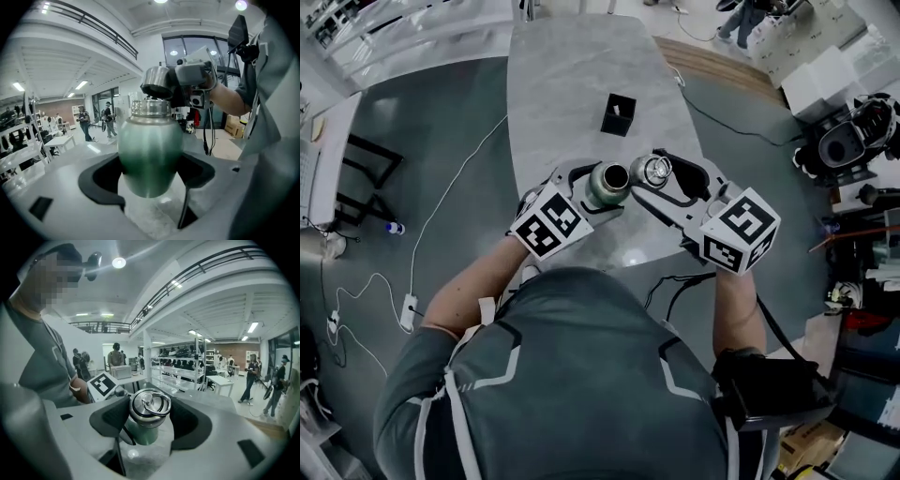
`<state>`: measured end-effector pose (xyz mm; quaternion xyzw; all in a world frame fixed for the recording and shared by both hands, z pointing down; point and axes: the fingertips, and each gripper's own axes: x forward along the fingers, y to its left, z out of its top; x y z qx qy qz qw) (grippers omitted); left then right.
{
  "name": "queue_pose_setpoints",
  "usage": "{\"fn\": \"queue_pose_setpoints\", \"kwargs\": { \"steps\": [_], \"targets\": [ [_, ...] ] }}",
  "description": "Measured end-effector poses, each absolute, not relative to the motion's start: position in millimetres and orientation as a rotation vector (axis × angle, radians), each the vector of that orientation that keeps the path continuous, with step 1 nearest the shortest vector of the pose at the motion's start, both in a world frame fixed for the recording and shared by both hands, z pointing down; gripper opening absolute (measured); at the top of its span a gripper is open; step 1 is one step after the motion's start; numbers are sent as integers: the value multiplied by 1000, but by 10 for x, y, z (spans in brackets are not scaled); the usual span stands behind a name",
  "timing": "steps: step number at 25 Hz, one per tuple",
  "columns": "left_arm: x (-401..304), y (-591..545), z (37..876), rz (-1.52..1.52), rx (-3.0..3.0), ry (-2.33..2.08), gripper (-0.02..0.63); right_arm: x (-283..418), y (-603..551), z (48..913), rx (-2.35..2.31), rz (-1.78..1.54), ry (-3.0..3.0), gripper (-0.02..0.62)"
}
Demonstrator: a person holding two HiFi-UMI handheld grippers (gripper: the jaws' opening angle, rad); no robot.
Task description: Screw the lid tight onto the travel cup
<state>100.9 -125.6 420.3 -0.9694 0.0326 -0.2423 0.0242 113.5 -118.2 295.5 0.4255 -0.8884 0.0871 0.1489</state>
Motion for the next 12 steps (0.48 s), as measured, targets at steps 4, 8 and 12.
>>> {"fn": "queue_pose_setpoints", "kwargs": {
  "steps": [4, 8, 12],
  "targets": [
    [999, -1134, 4099, -780, -2979, 11, 374, 910, -1129, 2872, 1067, 202, -2554, 285],
    [937, -1044, 3990, -798, -2994, -50, 374, 714, -1055, 2850, 938, 186, -2572, 285],
    [831, -1015, 3956, -803, -2979, -55, 374, 549, -1044, 2882, 859, 168, -2558, 285]
  ]
}}
